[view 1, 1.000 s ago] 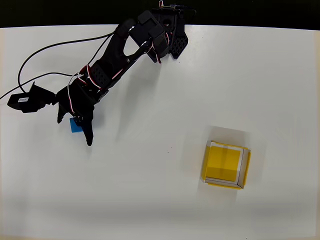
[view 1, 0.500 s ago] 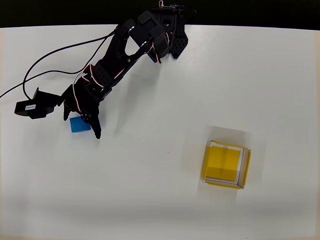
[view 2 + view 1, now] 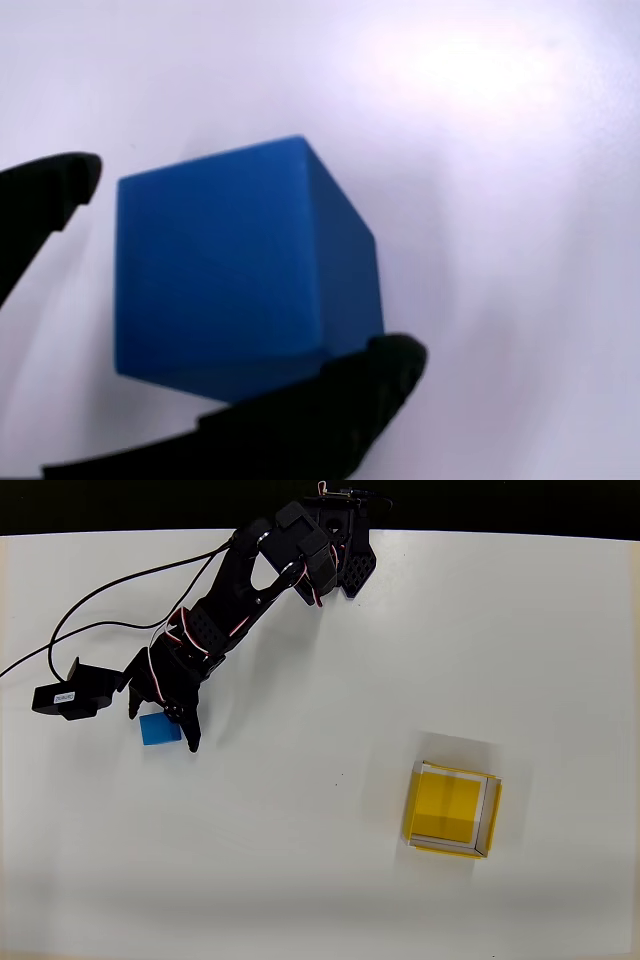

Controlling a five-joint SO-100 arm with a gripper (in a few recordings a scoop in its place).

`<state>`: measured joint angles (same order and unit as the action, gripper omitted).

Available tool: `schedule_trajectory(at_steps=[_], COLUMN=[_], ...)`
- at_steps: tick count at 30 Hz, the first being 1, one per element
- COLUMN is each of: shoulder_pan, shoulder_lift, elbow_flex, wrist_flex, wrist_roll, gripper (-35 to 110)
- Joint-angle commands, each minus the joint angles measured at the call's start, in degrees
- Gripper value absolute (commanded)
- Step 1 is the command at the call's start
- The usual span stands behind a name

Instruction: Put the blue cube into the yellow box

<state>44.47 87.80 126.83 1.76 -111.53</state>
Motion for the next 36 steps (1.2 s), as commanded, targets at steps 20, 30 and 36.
schedule_trajectory(at_steps=[20, 30, 36], shoulder_pan=[1.49, 0.79, -0.09], shoulder_lift=[-1.14, -3.43, -3.78], elbow_flex=[-4.83, -7.73, -7.91], wrist_flex=[-3.87, -4.57, -5.89], wrist_roll=[-2.29, -2.20, -1.67], gripper=[45, 41, 39])
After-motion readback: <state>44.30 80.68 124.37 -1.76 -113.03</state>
